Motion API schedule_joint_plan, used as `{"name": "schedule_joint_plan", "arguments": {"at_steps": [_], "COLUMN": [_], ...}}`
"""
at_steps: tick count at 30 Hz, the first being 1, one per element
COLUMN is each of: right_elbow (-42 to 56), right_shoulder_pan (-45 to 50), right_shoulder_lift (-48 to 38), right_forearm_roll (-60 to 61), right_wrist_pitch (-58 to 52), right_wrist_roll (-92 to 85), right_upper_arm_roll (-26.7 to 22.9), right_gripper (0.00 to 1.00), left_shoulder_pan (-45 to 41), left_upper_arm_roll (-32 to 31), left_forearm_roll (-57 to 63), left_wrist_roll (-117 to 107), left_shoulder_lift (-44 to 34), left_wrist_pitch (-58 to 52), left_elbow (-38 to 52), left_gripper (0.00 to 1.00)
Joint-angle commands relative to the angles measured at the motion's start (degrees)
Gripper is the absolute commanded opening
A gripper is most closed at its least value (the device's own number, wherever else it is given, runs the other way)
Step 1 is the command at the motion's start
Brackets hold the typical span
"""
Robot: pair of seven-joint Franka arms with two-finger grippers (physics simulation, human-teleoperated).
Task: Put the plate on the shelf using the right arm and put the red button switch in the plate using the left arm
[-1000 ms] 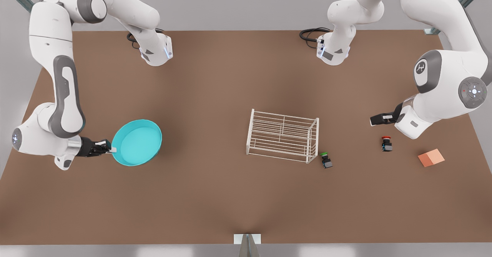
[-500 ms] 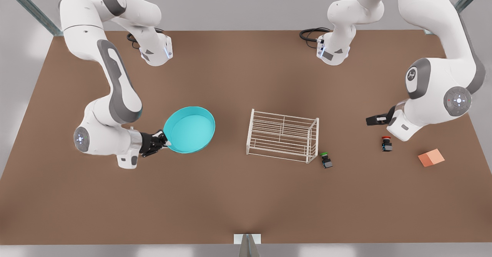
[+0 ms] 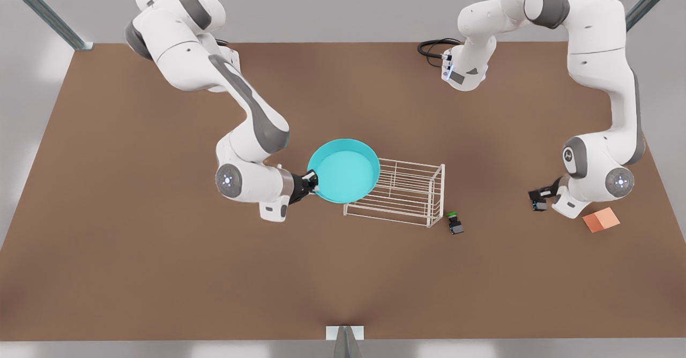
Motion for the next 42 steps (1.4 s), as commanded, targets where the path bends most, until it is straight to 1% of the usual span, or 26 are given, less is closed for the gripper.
{"name": "schedule_joint_plan", "arguments": {"at_steps": [1,3,4,5,7,9,11,15,16,17,18,19,20,21,22,23,24,26,27,28,29,30,31,34,40,42], "right_elbow": [0.54,1.77,3.26,3.44,3.79,4.15,4.15,6.26,6.26,6.17,6.17,6.08,6.08,6.26,6.26,6.26,6.26,3.10,-6.21,-17.71,-26.26,-26.18,-25.30,-24.51,-24.07,-23.98], "right_shoulder_pan": [1.52,3.80,5.12,6.79,8.20,9.43,10.75,13.30,13.65,13.65,13.65,13.04,12.42,11.64,6.19,0.40,-5.94,-13.50,-14.47,-15.70,-16.05,-17.02,-17.02,-19.75,-19.75,-20.89], "right_shoulder_lift": [0.66,1.89,2.94,3.03,3.82,4.97,5.76,7.96,7.96,7.87,7.34,4.36,-0.38,-5.83,-9.53,-11.90,-12.87,-13.75,-14.28,-18.75,-22.72,-22.02,-21.14,-19.55,-19.47,-19.38], "right_forearm_roll": [-0.20,-0.20,-0.20,-0.20,-0.20,-0.20,-0.20,-0.20,-0.20,-0.11,-0.03,-0.11,-0.11,-0.73,-0.99,-1.17,-4.58,-15.04,-25.16,-25.25,-25.34,-25.42,-25.51,-25.69,-25.60,-25.78], "right_wrist_pitch": [5.53,8.35,8.61,9.40,11.42,13.09,14.32,16.52,16.52,16.43,16.34,15.73,13.28,7.22,0.80,-4.64,-10.19,-17.85,-14.43,-5.56,0.09,-0.71,-0.27,-0.35,-0.71,-0.79], "right_wrist_roll": [27.90,31.15,32.65,33.87,35.99,36.34,37.48,39.77,39.77,40.91,40.91,40.56,40.56,40.38,36.09,26.79,18.07,5.58,5.22,6.45,9.79,10.41,10.76,10.41,10.41,10.15], "right_upper_arm_roll": [0.03,-0.15,-0.41,-1.99,-2.08,-2.08,-2.61,-4.02,-4.19,-4.54,-4.72,-5.33,-8.75,-14.99,-15.70,-15.97,-15.70,-15.88,-15.97,-15.97,-15.97,-15.97,-15.97,-15.97,-15.97,-16.06], "right_gripper": [0.23,0.23,0.23,0.23,0.23,0.23,0.23,0.23,0.45,1.00,1.00,1.00,1.00,1.00,1.00,1.00,1.00,1.00,1.00,1.00,1.00,1.00,1.00,1.00,1.00,1.00], "left_shoulder_pan": [0.49,1.46,1.99,1.99,1.99,1.99,1.81,1.90,1.90,1.90,1.90,1.99,1.99,1.99,2.87,3.04,3.57,4.19,4.19,4.10,3.92,3.83,3.83,3.75,3.75,3.66], "left_upper_arm_roll": [-0.07,-0.07,-0.07,0.01,0.01,0.28,0.37,0.45,1.07,1.16,1.16,1.42,1.51,1.51,1.51,1.51,1.51,1.51,1.51,1.51,1.42,1.42,1.42,1.42,1.42,0.89], "left_forearm_roll": [-1.37,-1.98,-6.54,-8.13,-8.05,-7.61,-2.17,0.91,1.44,1.97,1.89,1.80,1.36,1.27,1.27,1.27,1.27,1.36,1.36,1.36,1.36,1.36,1.36,1.45,1.36,1.36], "left_wrist_roll": [20.69,23.49,28.59,29.74,31.32,32.99,33.87,33.87,33.87,33.79,33.70,32.91,30.89,29.83,29.83,29.83,30.27,30.45,30.18,29.92,29.92,29.92,29.92,29.22,27.11,24.83], "left_shoulder_lift": [2.04,4.32,5.47,6.08,6.53,6.79,6.79,6.17,6.09,6.09,6.52,6.79,6.79,6.97,7.32,7.76,8.46,8.90,8.81,8.55,8.37,8.20,8.02,8.20,6.97,5.74], "left_wrist_pitch": [14.09,17.96,19.01,20.07,20.69,20.95,21.92,21.92,22.00,22.35,23.93,25.96,28.41,29.65,30.35,31.14,32.37,33.08,33.08,32.99,32.99,32.90,32.90,32.90,32.20,28.87], "left_elbow": [0.36,0.36,0.27,0.18,-0.35,-0.79,-1.31,-2.72,-3.16,-3.33,-3.86,-4.91,-6.58,-7.38,-7.47,-7.47,-7.47,-7.47,-7.73,-7.82,-7.82,-7.82,-7.82,-7.82,-7.38,-6.76], "left_gripper": [1.00,1.00,1.00,1.00,1.00,1.00,1.00,1.00,1.00,1.00,1.00,1.00,1.00,1.00,1.00,1.00,1.00,1.00,1.00,0.88,0.73,0.64,0.57,0.50,0.50,0.50]}}
